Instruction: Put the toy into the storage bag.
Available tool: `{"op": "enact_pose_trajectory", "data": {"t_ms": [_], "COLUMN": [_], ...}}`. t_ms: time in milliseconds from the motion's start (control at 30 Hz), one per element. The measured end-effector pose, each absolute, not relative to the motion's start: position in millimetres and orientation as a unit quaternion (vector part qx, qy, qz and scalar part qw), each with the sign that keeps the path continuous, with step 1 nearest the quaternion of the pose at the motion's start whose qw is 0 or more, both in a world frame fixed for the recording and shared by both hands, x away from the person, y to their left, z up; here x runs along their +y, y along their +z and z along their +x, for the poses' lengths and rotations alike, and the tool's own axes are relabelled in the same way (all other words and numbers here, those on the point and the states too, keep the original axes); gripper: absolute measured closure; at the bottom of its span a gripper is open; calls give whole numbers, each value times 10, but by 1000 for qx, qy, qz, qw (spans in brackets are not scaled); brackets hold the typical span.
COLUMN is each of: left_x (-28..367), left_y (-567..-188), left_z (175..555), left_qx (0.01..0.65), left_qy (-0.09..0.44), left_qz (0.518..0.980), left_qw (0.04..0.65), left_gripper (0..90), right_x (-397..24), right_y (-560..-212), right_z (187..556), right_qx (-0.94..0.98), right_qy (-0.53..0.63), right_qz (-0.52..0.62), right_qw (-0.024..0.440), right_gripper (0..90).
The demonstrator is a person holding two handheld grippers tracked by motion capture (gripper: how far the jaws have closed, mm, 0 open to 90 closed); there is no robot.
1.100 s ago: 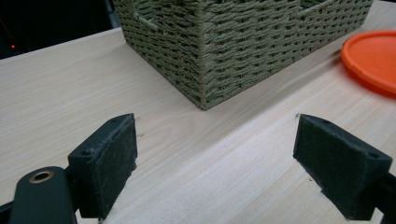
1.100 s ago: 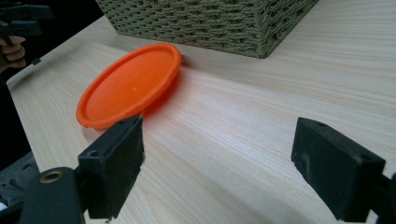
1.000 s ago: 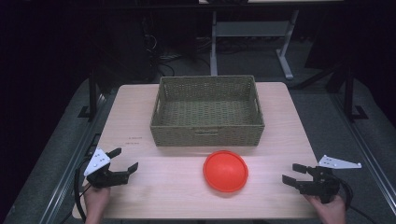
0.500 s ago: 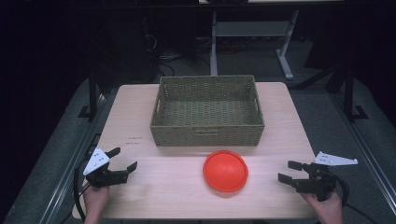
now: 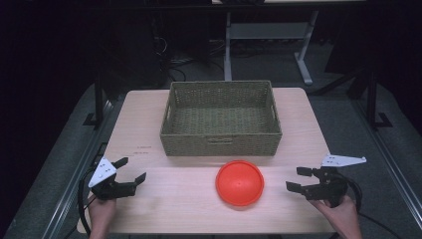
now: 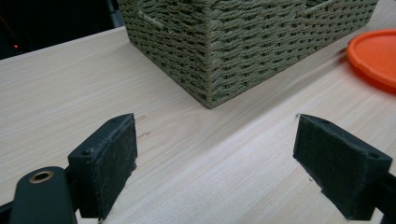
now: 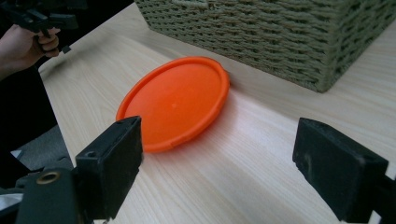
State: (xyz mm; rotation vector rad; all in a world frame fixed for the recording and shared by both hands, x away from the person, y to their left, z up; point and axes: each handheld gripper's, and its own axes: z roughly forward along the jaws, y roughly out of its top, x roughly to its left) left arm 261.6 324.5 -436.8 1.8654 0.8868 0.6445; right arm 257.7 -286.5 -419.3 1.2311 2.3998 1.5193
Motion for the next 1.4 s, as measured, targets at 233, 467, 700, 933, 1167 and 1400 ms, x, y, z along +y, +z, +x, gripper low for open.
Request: {"op": "enact_pose_trajectory", "data": {"t_ms": [233, 467, 700, 933, 1167, 1400], "left_x": [3247, 3264, 3272, 3265, 3264, 3259], "left_y": [-4370, -4371, -4371, -4372, -4375, -4375], "left_z": [2620, 2629, 2631, 2637, 2643, 2641], "left_qx": [364, 365, 366, 366, 369, 369], "left_qy": [264, 265, 265, 266, 266, 268], "left_qz": [761, 760, 759, 759, 757, 758], "left_qw": [468, 469, 469, 468, 469, 466], "left_gripper": [129, 130, 130, 130, 130, 130], "right_x": [-2735, -2555, -2388, -2198, -2052, -1972], "right_y": [-4054, -3975, -3959, -4001, -4091, -4247], "right_z": [2662, 2781, 2888, 3011, 3151, 3282], "right_qx": [787, 804, 819, 830, 843, 853], "right_qy": [485, 467, 446, 424, 394, 365], "right_qz": [379, 368, 361, 361, 365, 371], "right_qw": [19, 11, -1, -20, -30, -42], "right_gripper": [151, 151, 152, 154, 189, 237]}}
